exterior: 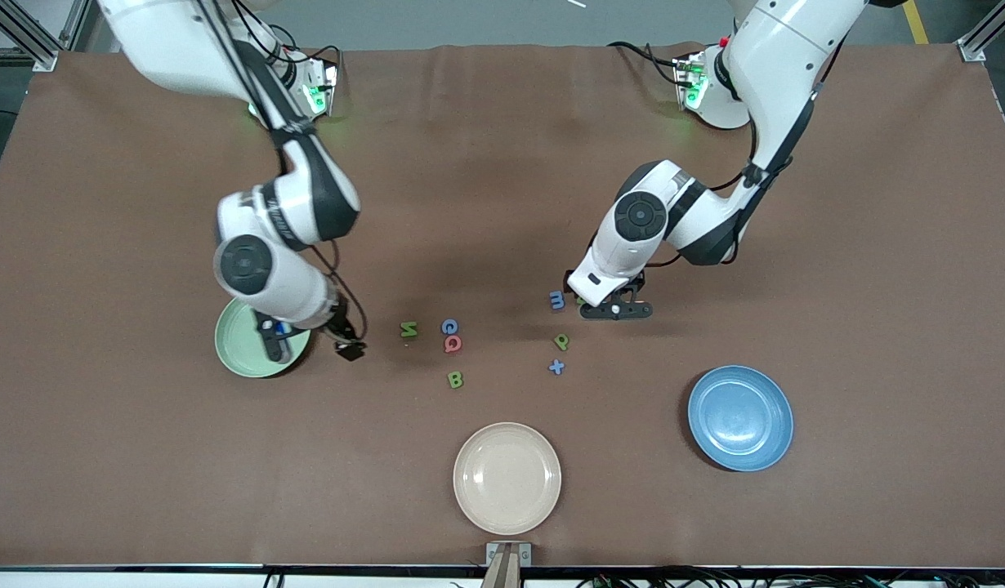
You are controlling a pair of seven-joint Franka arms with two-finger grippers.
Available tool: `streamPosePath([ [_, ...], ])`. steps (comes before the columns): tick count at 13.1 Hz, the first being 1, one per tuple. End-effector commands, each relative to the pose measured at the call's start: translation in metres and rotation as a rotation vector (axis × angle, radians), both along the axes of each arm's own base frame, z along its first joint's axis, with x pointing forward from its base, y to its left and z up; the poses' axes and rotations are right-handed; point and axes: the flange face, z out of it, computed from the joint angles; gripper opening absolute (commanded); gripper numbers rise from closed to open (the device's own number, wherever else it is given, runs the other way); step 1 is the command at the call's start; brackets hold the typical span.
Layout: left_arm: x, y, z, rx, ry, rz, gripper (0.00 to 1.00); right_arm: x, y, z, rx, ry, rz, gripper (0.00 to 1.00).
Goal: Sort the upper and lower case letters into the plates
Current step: 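Grasp the green N with the right gripper while the left grasps green s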
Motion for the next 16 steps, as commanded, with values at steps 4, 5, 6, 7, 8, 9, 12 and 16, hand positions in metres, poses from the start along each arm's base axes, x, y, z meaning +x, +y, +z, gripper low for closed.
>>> streamPosePath([
  [4, 0.007, -0.012, -0.031, 0.012, -0.025, -0.053, 0.72, -0.018, 0.040, -0.065, -0.017, -0.013, -0.092, 0.99],
  [5, 0.009, -0.013, -0.033, 0.012, -0.030, -0.059, 0.72, -0.023, 0.039, -0.072, -0.021, -0.012, -0.090, 0.94],
  [6, 0.010, -0.015, -0.037, 0.010, -0.027, -0.061, 0.71, -0.026, 0.037, -0.079, -0.026, -0.017, -0.085, 0.91],
  [7, 0.010, -0.015, -0.041, 0.006, -0.025, -0.061, 0.70, -0.028, 0.035, -0.086, -0.026, -0.022, -0.086, 0.89],
  [8, 0.009, -0.015, -0.045, 0.001, -0.024, -0.051, 0.69, -0.028, 0.035, -0.091, -0.023, -0.029, -0.090, 0.87],
  [9, 0.007, -0.018, -0.047, 0.001, -0.022, -0.049, 0.68, -0.031, 0.040, -0.099, -0.024, -0.028, -0.095, 0.86],
  [12, 0.004, -0.019, -0.053, 0.008, -0.013, -0.050, 0.64, -0.038, 0.053, -0.107, -0.025, -0.033, -0.099, 0.78],
  [16, 0.001, -0.016, -0.053, 0.018, -0.005, -0.051, 0.56, -0.039, 0.054, -0.107, -0.029, -0.034, -0.087, 0.20],
])
